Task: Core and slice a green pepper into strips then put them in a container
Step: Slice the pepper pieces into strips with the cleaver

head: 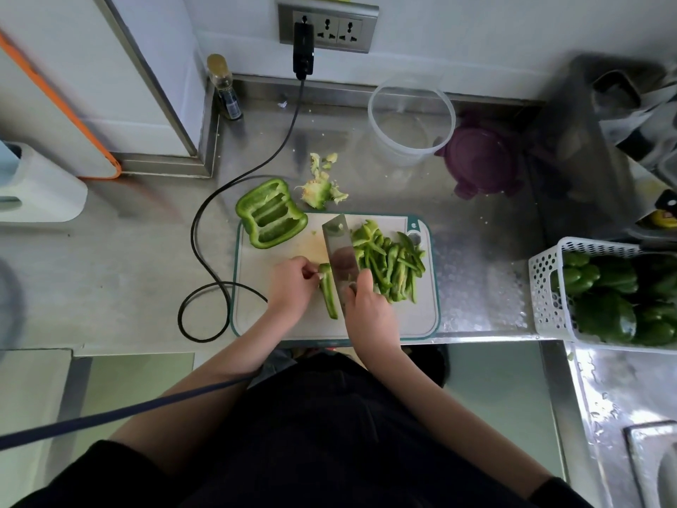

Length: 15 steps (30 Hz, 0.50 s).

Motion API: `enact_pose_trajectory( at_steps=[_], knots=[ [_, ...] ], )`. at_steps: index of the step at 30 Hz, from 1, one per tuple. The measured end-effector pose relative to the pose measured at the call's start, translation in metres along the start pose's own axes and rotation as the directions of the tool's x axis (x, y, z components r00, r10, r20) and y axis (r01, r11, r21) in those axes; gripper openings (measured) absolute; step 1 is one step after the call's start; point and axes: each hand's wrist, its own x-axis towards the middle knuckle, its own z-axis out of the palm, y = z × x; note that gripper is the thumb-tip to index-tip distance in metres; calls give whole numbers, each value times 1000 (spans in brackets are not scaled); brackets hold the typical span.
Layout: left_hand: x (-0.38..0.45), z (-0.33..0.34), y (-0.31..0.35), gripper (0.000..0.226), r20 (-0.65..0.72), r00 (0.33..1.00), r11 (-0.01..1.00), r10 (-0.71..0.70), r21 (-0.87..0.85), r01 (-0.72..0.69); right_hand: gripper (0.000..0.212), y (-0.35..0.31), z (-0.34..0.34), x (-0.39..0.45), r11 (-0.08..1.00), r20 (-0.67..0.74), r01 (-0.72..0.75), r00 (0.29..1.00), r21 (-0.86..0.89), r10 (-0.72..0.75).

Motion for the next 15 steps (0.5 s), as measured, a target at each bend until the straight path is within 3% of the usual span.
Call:
enact_pose_trajectory(
  at_steps=[11,15],
  knots=[
    [1,-2,-1,16,3,1000,991,-5,-130,5,24,-7,7,4,998,2,15,1000,-69,-15],
    [-1,-2,1,10,6,1000,993,22,-120,-21,21,-4,12,3,995,-8,26,1000,-97,-27]
  ],
)
